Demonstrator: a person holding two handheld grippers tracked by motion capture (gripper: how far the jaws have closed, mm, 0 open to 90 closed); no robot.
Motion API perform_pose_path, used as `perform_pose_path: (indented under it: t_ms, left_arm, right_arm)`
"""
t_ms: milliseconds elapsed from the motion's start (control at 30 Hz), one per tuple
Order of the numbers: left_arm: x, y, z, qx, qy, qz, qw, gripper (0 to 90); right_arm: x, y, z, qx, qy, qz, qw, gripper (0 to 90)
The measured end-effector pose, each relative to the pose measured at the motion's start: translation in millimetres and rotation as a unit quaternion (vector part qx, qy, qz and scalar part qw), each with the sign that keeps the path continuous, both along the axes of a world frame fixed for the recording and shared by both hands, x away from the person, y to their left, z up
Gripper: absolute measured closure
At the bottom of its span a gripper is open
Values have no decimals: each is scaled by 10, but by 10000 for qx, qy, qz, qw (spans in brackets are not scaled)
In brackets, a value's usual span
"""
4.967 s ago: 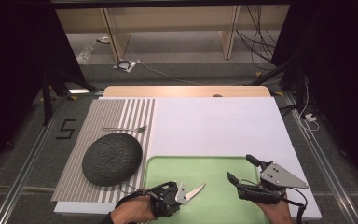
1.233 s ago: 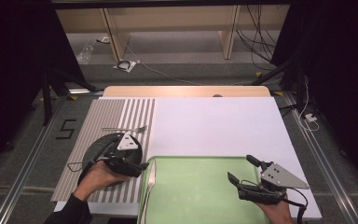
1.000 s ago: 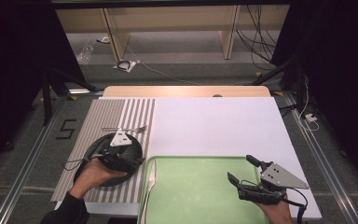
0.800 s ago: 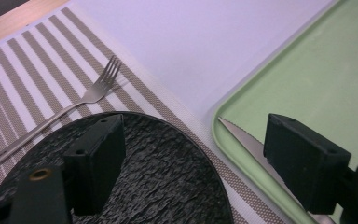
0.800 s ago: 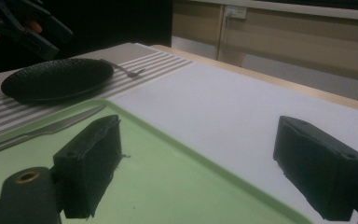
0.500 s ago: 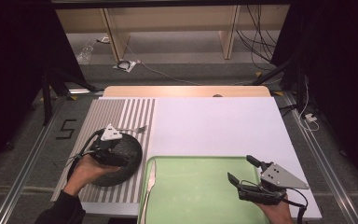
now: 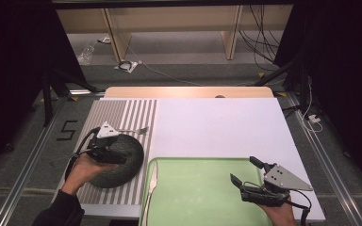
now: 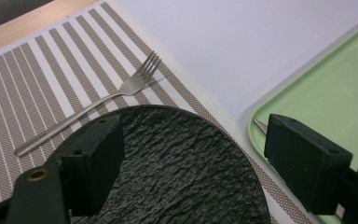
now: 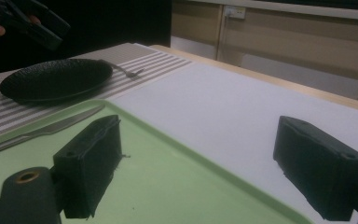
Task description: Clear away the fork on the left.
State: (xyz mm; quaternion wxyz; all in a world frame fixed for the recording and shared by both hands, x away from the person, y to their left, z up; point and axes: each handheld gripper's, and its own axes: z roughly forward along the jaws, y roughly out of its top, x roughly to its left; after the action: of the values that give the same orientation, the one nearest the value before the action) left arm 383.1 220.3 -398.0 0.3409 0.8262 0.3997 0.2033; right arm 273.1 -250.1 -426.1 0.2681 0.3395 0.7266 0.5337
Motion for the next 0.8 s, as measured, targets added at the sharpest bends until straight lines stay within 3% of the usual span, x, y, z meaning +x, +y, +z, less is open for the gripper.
perform_pose_path:
  t_ms: [267,533,800]
  left_arm:
    - [214,65,31,5,-40,114,9999,203]
    - [563,95,40,405,133,147,9990,208]
    - [897,142,0,741,388,162,9964,213]
  right_arm:
    - [3,4,-1,2,-19,-4,10000,160]
    - [7,-4,1,5,-28,25,10000,160]
    - [8,-2,2,-25,17,38,10000,160]
